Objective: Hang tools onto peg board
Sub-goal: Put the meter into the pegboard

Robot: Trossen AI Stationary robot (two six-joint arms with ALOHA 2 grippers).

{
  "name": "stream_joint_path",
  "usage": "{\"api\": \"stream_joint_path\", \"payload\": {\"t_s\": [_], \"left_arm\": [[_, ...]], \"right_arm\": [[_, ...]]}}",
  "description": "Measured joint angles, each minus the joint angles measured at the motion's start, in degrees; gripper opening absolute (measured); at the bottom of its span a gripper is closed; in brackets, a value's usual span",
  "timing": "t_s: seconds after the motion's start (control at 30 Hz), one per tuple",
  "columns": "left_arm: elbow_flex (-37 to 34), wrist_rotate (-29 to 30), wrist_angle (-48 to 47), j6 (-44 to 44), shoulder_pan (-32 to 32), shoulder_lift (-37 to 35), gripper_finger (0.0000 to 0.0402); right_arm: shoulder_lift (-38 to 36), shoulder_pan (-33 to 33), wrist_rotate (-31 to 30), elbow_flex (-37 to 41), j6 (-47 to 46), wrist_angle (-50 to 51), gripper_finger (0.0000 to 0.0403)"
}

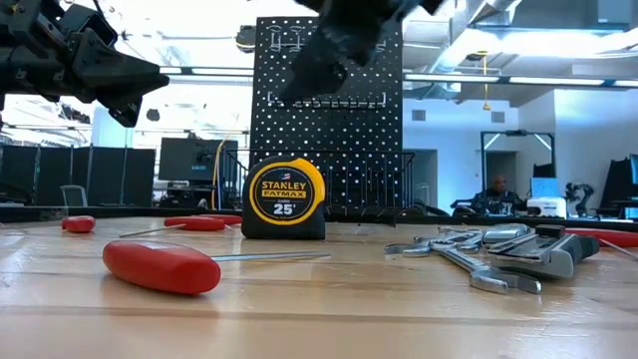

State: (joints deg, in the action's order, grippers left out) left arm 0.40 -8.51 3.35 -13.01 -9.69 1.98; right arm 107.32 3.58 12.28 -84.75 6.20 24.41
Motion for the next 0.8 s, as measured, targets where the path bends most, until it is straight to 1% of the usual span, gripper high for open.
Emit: {"api": "stream_joint_path", "payload": {"t_s": [0.13, 0.27, 0.43, 0.57, 0.8], "left_arm": [[0.0, 0.0, 0.0, -0.1, 0.0, 0.0, 0.0076], [0.0, 0.0, 0.0, -0.1, 0.0, 0.0, 0.0076], [0.0, 0.0, 0.0, -0.3, 0.0, 0.0, 0.0076], [0.0, 0.0, 0.0, -0.3, 0.0, 0.0, 0.0076], [0.0, 0.0, 0.0, -1.4, 0.0, 0.0, 0.0076]], "right_arm": [[6.2, 1.2, -5.8, -7.9, 1.4, 7.8, 0.0319], [10.2, 1.7, -7.6, -12.4, 1.8, 11.7, 0.0318], [13.1, 1.4, -8.1, -13.2, 1.9, 13.0, 0.0318], [13.2, 1.2, -12.5, -13.3, 1.3, 13.7, 0.0318], [13.3, 1.1, -12.7, -13.3, 1.2, 13.6, 0.0318]]}}
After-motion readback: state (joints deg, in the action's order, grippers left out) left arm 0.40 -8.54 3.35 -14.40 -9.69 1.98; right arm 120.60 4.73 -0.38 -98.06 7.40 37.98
